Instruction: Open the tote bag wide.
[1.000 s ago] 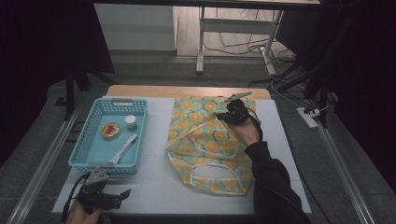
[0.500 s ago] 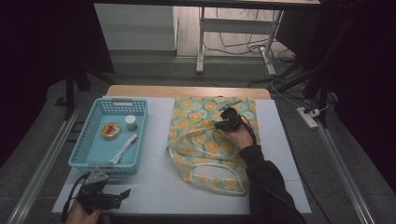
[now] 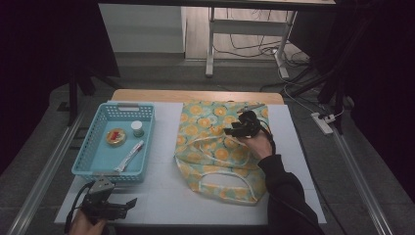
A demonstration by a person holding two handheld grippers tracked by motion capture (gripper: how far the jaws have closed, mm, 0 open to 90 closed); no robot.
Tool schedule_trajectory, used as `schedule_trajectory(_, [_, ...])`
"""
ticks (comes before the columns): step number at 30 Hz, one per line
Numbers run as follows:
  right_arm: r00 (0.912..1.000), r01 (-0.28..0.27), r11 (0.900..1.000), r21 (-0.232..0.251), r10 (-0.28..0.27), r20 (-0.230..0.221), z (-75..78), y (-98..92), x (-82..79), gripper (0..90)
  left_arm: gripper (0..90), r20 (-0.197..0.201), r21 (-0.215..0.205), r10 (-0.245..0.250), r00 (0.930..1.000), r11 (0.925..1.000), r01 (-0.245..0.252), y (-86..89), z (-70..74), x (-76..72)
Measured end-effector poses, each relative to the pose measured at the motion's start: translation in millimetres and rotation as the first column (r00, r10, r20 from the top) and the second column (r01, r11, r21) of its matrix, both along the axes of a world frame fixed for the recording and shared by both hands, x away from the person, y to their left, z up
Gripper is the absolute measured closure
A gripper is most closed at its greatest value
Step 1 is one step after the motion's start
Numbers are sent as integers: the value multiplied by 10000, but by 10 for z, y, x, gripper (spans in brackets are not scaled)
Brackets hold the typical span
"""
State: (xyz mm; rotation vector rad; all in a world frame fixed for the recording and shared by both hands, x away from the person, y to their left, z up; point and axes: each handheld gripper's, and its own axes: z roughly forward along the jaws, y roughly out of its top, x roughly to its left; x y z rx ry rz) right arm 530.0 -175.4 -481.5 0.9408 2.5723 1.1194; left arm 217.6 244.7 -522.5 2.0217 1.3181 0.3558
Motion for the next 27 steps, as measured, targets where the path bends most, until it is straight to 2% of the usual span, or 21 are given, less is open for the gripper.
schedule_trajectory(2, [9998, -203, 9997, -95, 203, 9, 21, 8, -68, 384, 16, 4, 1, 1, 10000, 10000, -1, 0, 0, -1])
schedule_trajectory(3, [9998, -203, 9997, -95, 203, 9, 21, 8, -68, 384, 16, 7, 3, -1, 10000, 10000, 1, 0, 0, -1])
schedule_trajectory(5, [9995, -307, 9994, -155, 308, 40, 30, 21, -121, 317, 16, 12, 7, -13, 10000, 10000, 13, 1, 2, -3])
schedule_trajectory(6, [9991, -421, 9988, -256, 423, 46, 39, 38, -183, 246, 16, 18, 1, -15, 10000, 10000, 15, 2, 2, -3])
schedule_trajectory(7, [9991, -421, 9988, -256, 423, 46, 39, 38, -183, 246, 16, 15, -6, -1, 10000, 10000, 1, 1, 1, -3])
schedule_trajectory(8, [9983, -573, 9978, -334, 577, 120, 52, 51, -250, 195, 16, 10, -11, 3, 10000, 10000, -3, 1, 1, -2])
schedule_trajectory(9, [9983, -573, 9978, -334, 577, 120, 52, 51, -250, 195, 16, 10, -11, 3, 10000, 10000, -3, 1, 1, -2])
schedule_trajectory(13, [9971, -717, 9967, -370, 725, 211, 78, 67, -386, 75, 16, 29, 12, -7, 10000, 10000, 7, 1, 2, -4])
schedule_trajectory(14, [9970, -719, 9966, -394, 730, 251, 85, 70, -451, 18, 16, 20, 8, -9, 10000, 10000, 8, 1, 2, -4])
schedule_trajectory(16, [9968, -786, 9961, -401, 792, 143, 83, 71, -482, 3, 16, 27, 11, -4, 10000, 10000, 4, 1, 3, -4])
schedule_trajectory(17, [9951, -991, 9943, -396, 990, -41, 66, 68, -542, 0, 16, 29, 6, -2, 10000, 10000, 2, 1, 3, -5])
schedule_trajectory(20, [9935, -1135, 9924, -467, 1130, -137, 38, 65, -604, 0, 16, 21, -9, 12, 10000, 10000, -12, 1, 2, -5])
schedule_trajectory(22, [9920, -1258, 9897, -686, 1259, -31, -12, 59, -690, 0, 16, 45, 6, 16, 10000, 10000, -16, 0, 2, -5])
schedule_trajectory(27, [9924, -1222, 9869, -1056, 1231, 25, -113, 60, -756, 0, 16, 43, 13, 19, 10000, 10000, -19, -1, 3, -5])
